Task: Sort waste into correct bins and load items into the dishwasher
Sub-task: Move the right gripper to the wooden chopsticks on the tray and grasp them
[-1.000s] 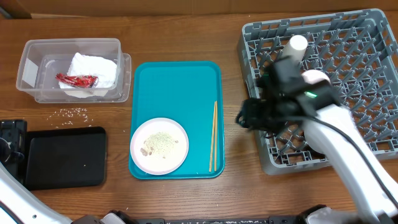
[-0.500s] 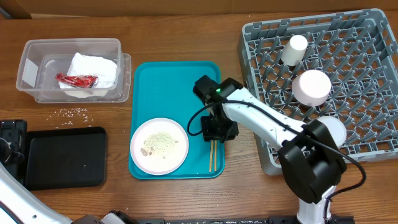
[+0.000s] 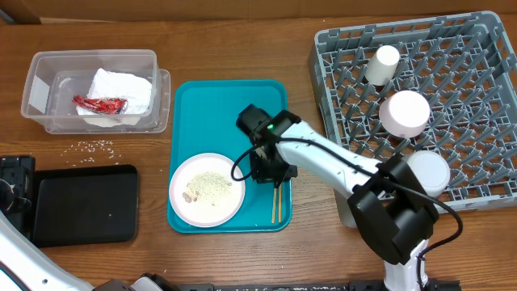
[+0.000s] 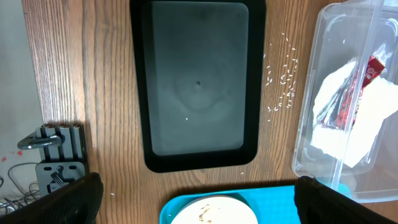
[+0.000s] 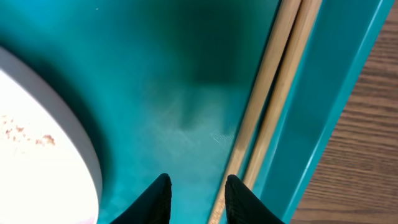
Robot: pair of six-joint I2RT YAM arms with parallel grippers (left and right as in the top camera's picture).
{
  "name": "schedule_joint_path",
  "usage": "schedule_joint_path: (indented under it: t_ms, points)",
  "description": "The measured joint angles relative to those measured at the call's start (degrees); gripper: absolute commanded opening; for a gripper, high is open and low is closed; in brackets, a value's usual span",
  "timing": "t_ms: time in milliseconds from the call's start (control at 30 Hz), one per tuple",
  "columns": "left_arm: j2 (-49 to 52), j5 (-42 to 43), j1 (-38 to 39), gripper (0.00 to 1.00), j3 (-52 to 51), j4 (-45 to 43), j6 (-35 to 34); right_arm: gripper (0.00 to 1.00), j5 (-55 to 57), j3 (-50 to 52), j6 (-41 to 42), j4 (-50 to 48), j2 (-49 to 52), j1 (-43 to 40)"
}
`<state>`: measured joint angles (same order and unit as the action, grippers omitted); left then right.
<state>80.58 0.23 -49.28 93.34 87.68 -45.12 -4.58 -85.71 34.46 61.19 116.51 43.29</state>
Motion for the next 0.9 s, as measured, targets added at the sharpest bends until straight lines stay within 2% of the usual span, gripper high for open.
schedule_joint_path:
  t_ms: [233,900]
  points:
    - [0.00,0.00,0.00,1.00,0.00,0.00,0.00,0.31,4.07,0.00,3.32,-1.51,0.83,0.61]
    - [0.00,0.00,0.00,1.00,0.00,0.00,0.00,0.36,6.08,0.00,4.50,-2.34,2.93,-0.44]
